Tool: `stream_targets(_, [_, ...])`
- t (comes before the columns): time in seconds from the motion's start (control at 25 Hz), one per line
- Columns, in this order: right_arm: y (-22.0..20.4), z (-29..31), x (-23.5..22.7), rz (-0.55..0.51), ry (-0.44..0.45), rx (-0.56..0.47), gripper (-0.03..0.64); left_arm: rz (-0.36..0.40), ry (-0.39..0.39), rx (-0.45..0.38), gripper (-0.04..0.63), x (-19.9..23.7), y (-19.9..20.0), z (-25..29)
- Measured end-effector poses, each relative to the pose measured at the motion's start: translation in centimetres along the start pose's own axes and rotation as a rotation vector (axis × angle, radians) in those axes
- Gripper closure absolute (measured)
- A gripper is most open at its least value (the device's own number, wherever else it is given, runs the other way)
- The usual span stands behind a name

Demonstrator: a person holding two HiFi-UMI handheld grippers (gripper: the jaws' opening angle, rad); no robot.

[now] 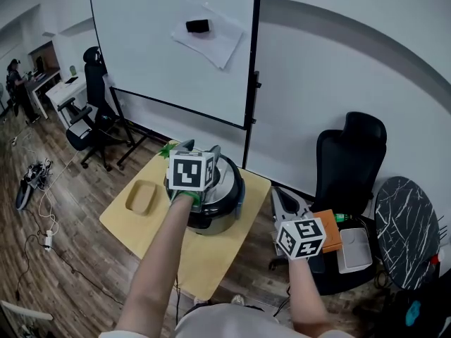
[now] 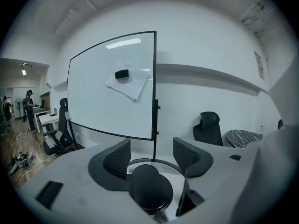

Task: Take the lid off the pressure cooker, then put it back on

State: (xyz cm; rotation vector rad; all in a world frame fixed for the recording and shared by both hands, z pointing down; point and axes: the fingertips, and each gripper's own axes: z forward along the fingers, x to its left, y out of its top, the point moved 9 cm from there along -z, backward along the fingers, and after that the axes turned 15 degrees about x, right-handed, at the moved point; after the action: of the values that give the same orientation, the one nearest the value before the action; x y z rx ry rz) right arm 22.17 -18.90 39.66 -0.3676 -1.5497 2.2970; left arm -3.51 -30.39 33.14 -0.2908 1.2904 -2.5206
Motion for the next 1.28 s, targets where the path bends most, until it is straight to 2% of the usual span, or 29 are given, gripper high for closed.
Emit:
stream_targets(0.24, [0.4,0.5,1.1,-0.004,-0.003,-0.009,0.615,0.053,0.023,-0.136,0.429,0.9,-2.4,-3.2])
stream_targets(0.36, [0.7,0.9,1.8,-0.008,-0.003,-0.012,0.615,0.063,0.0,-0.222,0.484,1.5,-4.0,-4.8])
stream_targets(0.6, [1.3,1.7,3.4,-0.018,0.003,-0.02,0.615,0.078,-0.011,-0.32,0.556,2.9,-7.2,-7.8])
stream_targets(0.96, [1.6,2.6,5.6,-0.044,0.02,-0.019,0.615,0.122,-0.013,-0.376,0.575,4.0,-11.6,-10.3])
stream_targets(1.28, [1.0,2.5,6.8,-0.056,0.046,-0.037,0.615,0.076,-0.025,-0.391,0.575,4.8,-13.5,-10.9])
